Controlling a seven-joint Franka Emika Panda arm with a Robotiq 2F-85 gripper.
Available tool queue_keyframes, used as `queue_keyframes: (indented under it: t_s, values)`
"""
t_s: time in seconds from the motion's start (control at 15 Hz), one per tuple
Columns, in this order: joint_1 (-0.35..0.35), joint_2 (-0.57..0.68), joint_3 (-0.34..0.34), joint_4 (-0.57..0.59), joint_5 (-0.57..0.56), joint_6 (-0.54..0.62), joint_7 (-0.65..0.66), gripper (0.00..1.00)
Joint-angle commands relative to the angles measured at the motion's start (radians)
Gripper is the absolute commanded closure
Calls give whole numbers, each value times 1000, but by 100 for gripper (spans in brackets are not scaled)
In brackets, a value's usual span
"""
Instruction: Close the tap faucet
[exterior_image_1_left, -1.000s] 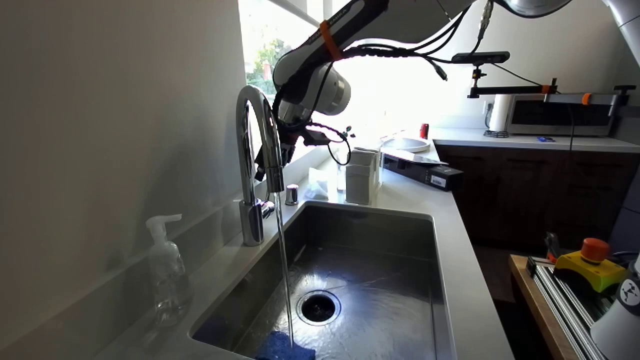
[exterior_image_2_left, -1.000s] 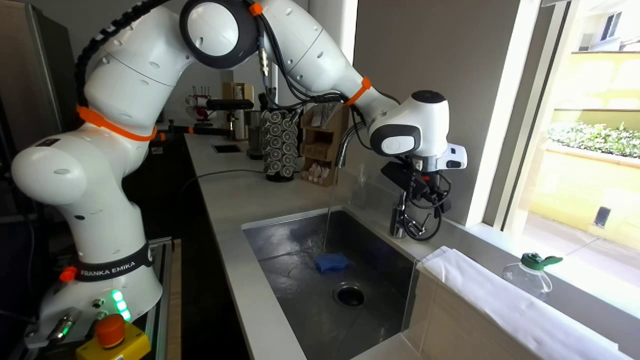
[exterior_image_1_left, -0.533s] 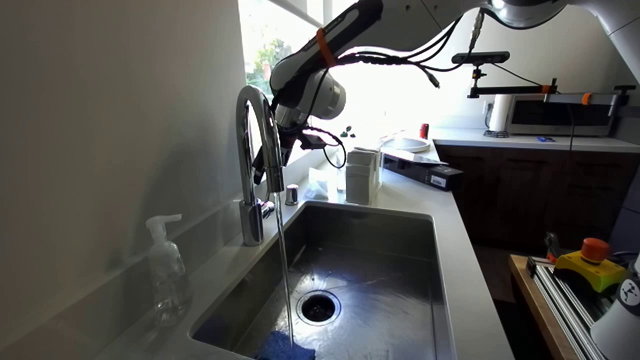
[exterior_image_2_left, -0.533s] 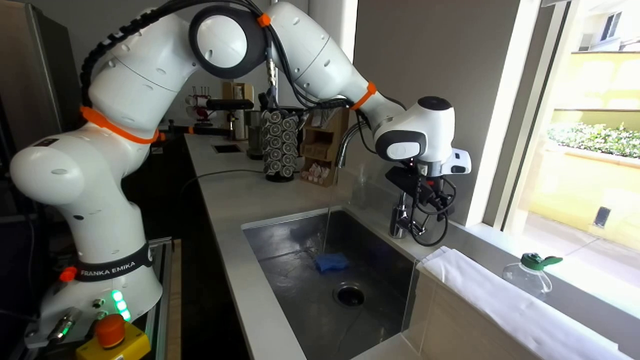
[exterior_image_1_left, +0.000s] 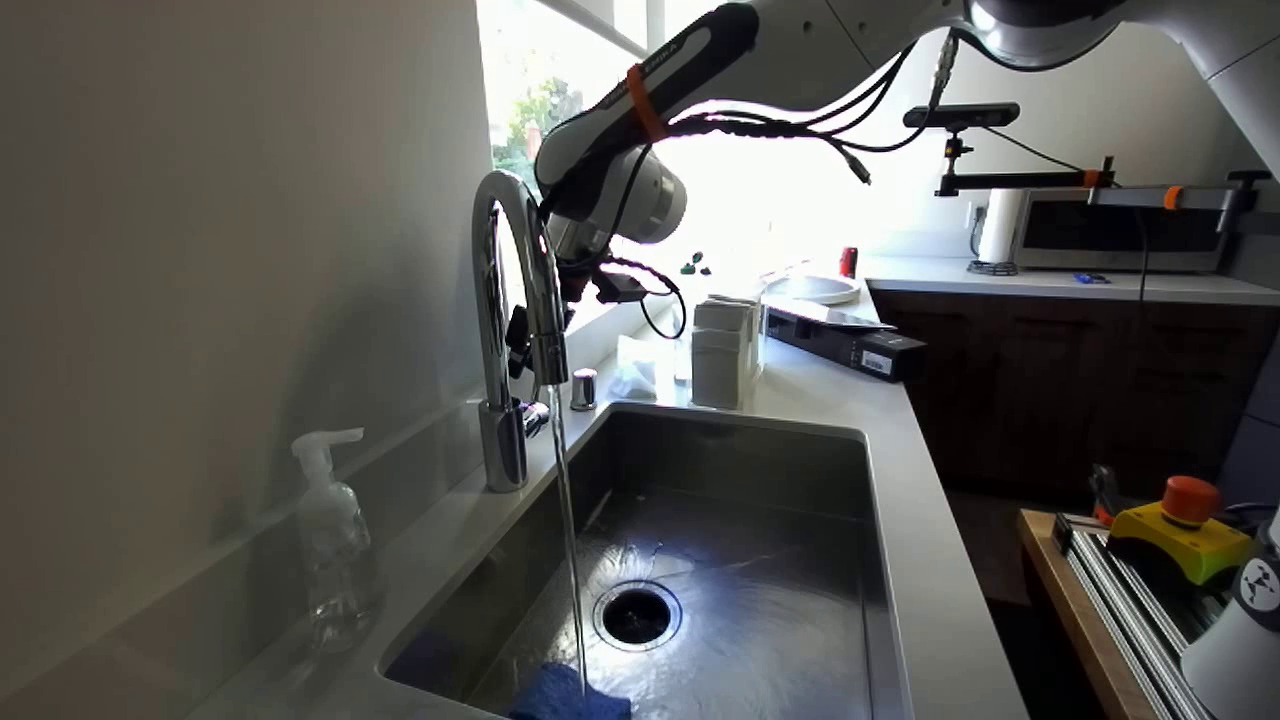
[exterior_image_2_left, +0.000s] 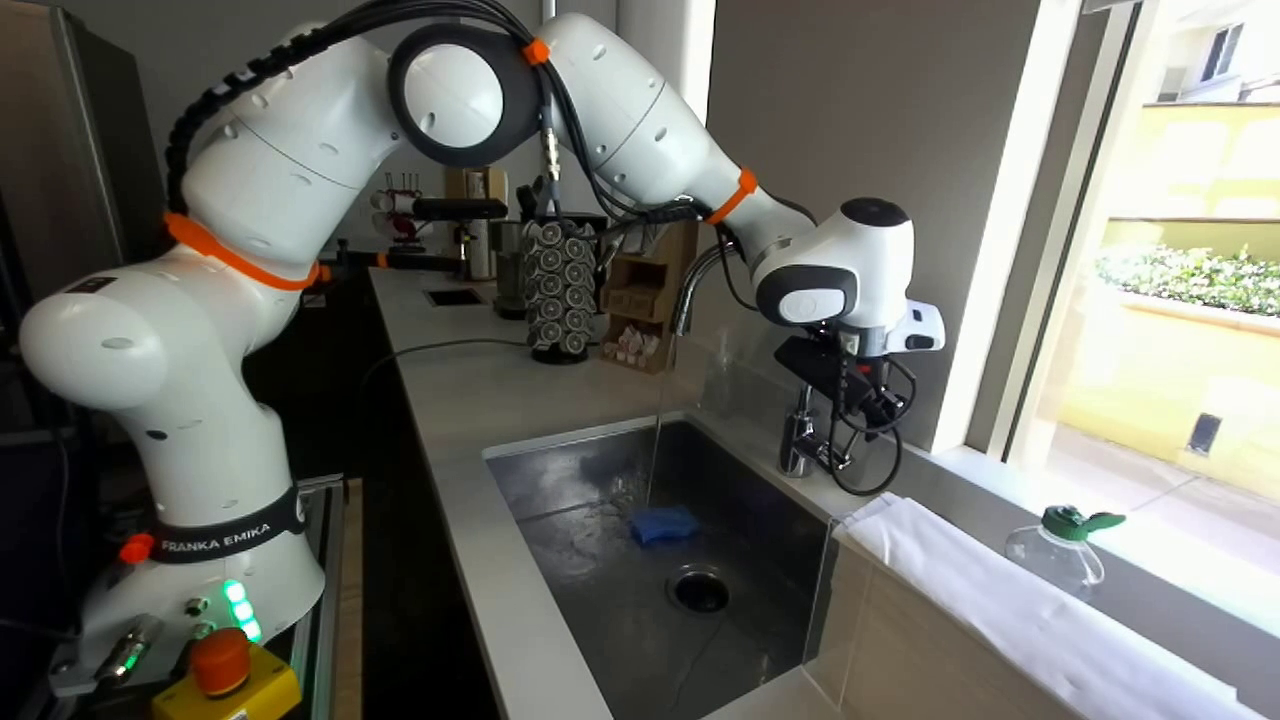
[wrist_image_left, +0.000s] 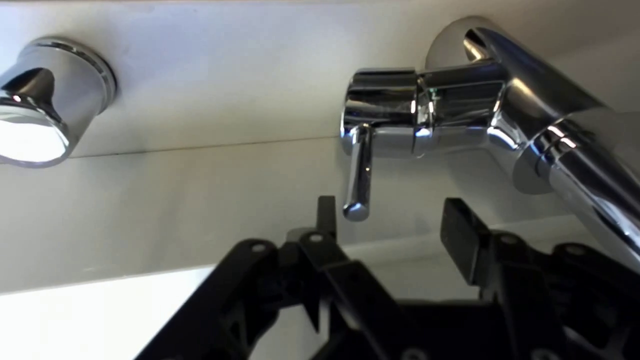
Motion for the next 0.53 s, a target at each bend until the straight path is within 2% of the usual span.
queue_keyframes:
  t_s: [0.0,0.2,0.4,0.47]
  values:
    - [-19,22,18,38,-17,-44,-14,30]
    - [-18,18,15,37,-23,-47,-13,15]
    - [-12,12,4,30,-47,-48,-4,6]
    - [-11,11,1,28,-56,-50,-3,9]
